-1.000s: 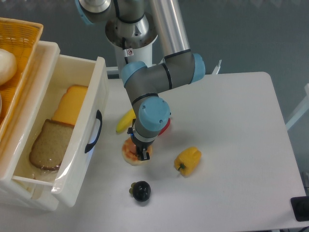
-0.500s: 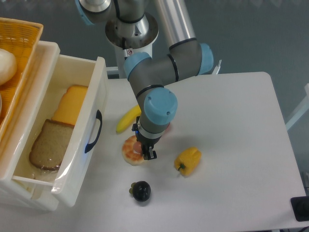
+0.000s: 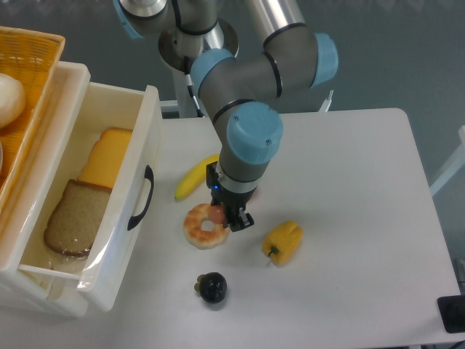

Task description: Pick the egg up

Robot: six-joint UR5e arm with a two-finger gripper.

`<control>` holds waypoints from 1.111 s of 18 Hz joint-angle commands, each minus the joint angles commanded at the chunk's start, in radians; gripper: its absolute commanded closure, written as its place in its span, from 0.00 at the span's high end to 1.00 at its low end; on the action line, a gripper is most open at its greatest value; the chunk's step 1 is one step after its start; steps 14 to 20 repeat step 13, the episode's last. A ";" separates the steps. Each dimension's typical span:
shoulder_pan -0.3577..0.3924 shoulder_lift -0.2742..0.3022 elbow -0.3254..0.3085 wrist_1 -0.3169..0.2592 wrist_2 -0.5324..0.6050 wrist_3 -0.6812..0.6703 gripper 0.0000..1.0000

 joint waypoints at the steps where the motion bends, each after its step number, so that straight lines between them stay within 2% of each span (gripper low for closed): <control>1: 0.006 0.002 0.005 0.002 -0.009 0.000 0.15; 11: 0.043 0.020 0.011 0.012 -0.008 0.014 0.15; 20: 0.045 0.021 0.014 0.015 -0.008 0.015 0.15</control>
